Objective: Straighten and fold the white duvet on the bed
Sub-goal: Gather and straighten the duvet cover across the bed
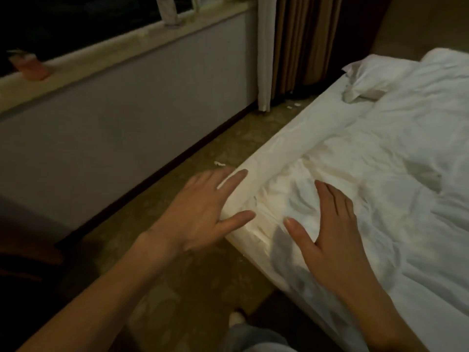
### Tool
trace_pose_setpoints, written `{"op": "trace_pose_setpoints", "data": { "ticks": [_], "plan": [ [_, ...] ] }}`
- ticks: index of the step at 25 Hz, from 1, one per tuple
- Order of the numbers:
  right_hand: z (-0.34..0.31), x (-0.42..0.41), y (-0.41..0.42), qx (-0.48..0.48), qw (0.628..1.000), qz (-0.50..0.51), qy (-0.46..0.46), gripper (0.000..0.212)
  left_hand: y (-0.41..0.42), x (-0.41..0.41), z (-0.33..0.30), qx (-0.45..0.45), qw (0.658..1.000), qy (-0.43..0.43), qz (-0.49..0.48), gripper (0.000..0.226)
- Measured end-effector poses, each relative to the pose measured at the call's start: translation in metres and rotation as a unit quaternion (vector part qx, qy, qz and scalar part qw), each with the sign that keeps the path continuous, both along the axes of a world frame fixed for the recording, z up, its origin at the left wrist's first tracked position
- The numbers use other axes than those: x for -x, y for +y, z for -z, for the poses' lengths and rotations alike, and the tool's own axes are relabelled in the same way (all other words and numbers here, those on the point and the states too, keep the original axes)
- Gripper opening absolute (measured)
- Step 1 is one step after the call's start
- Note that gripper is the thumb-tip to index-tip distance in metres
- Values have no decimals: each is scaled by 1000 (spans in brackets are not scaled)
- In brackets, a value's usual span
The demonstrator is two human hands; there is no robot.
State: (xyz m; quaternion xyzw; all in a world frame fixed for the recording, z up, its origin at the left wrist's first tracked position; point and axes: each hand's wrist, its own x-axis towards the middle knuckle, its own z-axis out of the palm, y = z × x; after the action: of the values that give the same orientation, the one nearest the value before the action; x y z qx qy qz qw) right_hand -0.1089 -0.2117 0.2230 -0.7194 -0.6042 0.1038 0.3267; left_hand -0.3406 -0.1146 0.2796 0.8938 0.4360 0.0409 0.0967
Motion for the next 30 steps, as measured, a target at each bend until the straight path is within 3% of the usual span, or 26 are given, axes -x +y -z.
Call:
{"op": "trace_pose_setpoints", "data": {
  "ticks": [4, 7, 10, 14, 18, 21, 24, 30],
  "plan": [
    [-28, 52, 94, 11, 996, 87, 0, 98, 127, 21, -20, -3, 993, -18, 113, 82],
    [-36, 78, 169, -5, 983, 174, -56, 99, 229, 17, -21, -18, 976, -34, 216, 78],
    [-31, 116, 230, -2, 961, 260, -89, 98, 320, 22, -20, -61, 948, -56, 308, 80],
    [-35, 173, 287, 34, 922, 373, -95, 99, 416, 25, -21, -51, 909, -49, 410, 88],
    [-34, 209, 352, 58, 875, 475, -72, 99, 495, -4, -15, -42, 853, -82, 513, 82],
    [-19, 200, 417, 54, 839, 538, -61, 98, 554, -38, -6, -66, 824, -87, 556, 80],
    [-6, 160, 495, 6, 814, 580, -29, 97, 631, -90, -1, -79, 820, -88, 560, 81],
    [-19, 52, 652, -17, 801, 598, -32, 98, 776, -203, -32, -83, 817, -80, 565, 86]
  ]
}}
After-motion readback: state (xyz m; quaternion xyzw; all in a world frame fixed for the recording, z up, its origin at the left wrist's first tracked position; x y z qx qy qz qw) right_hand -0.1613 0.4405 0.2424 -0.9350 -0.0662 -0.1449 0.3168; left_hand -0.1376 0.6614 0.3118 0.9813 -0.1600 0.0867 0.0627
